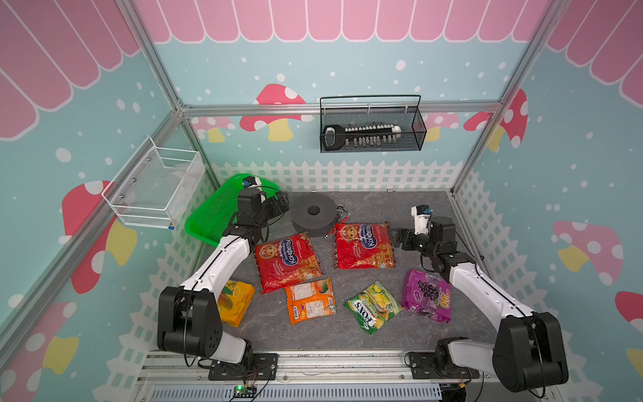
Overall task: Put the candies in the basket
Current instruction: Adjust the basket at the center of the board.
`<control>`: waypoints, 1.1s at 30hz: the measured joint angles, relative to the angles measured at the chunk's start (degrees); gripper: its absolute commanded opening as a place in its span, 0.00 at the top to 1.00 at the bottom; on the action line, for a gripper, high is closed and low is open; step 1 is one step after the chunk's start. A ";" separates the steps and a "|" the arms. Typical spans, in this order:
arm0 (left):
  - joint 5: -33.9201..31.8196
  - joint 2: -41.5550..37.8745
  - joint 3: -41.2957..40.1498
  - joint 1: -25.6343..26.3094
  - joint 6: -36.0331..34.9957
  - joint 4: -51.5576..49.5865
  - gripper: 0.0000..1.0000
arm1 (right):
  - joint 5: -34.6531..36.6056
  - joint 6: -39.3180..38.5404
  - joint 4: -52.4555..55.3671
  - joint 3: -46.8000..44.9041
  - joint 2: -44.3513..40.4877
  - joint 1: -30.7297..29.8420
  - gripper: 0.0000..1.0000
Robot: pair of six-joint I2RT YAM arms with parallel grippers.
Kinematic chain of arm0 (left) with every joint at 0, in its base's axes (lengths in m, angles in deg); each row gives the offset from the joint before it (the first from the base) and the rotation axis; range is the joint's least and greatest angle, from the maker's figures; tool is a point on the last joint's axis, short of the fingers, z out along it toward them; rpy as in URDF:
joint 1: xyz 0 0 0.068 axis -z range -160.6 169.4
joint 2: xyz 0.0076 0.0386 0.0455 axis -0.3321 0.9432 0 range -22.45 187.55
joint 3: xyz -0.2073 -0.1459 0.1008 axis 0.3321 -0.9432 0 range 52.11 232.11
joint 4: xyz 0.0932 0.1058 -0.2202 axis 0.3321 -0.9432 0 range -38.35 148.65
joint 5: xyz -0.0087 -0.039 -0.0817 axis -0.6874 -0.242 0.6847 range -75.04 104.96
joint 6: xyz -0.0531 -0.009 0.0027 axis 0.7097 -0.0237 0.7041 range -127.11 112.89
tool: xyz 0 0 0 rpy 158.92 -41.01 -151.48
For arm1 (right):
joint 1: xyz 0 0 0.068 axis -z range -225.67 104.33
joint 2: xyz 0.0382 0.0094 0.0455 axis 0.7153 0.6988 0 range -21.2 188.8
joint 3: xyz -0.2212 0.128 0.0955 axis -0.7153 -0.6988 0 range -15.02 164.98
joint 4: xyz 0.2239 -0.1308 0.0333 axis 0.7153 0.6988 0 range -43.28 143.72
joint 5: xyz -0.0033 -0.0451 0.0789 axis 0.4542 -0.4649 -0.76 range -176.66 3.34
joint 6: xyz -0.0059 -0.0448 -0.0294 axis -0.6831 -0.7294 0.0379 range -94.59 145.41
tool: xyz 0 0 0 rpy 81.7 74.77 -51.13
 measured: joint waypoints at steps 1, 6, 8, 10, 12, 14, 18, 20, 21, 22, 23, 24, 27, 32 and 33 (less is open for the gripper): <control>0.39 1.66 1.49 -0.07 -1.42 -0.55 0.03 | -0.57 -0.09 -0.02 0.13 0.13 -0.35 0.10; 2.14 13.57 13.77 -1.18 -10.60 -6.40 0.07 | -3.72 -0.13 0.09 0.70 1.86 -0.85 0.12; 2.29 18.32 18.80 -1.84 -13.81 -8.59 0.08 | -4.52 -0.09 0.15 1.16 2.99 -1.25 0.12; 2.67 22.21 22.69 -2.64 -16.44 -10.49 0.13 | -5.07 -0.04 0.57 1.88 4.13 -2.01 0.12; 4.70 25.09 25.55 -3.82 -17.94 -12.13 0.16 | -5.16 0.07 1.27 3.02 5.25 -2.99 0.12; 6.62 27.39 28.20 -5.18 -19.10 -13.55 0.18 | -5.07 0.13 1.92 4.07 5.81 -3.76 0.12; 7.41 32.79 36.46 -6.78 -21.46 -16.72 0.22 | -4.90 0.35 2.27 5.29 5.97 -4.44 0.12; 7.45 35.50 40.50 -6.91 -22.77 -18.34 0.22 | -4.72 0.52 2.64 5.70 6.19 -4.46 0.12; 7.61 36.92 42.47 -6.91 -23.52 -19.23 0.22 | -4.55 0.59 2.91 5.95 6.43 -4.48 0.12; 7.82 38.14 44.02 -6.91 -24.11 -19.98 0.22 | -4.42 0.72 3.30 6.32 6.82 -4.48 0.12; 8.02 39.43 45.62 -6.88 -24.74 -21.00 0.22 | -4.33 0.83 3.54 6.75 7.37 -4.48 0.12; 8.17 40.76 47.21 -6.86 -25.29 -22.21 0.23 | -4.28 1.01 3.85 7.28 7.98 -4.48 0.12; 8.72 44.76 51.56 -6.91 -26.32 -25.27 0.26 | -4.17 1.42 4.83 9.07 10.03 -4.52 0.12; 8.57 48.06 52.30 -6.99 -27.58 -28.81 0.36 | -3.87 1.81 6.78 11.28 11.93 -4.52 0.12; 8.39 48.65 52.63 -6.99 -28.02 -29.51 0.41 | -3.80 1.84 7.08 11.74 12.24 -4.55 0.12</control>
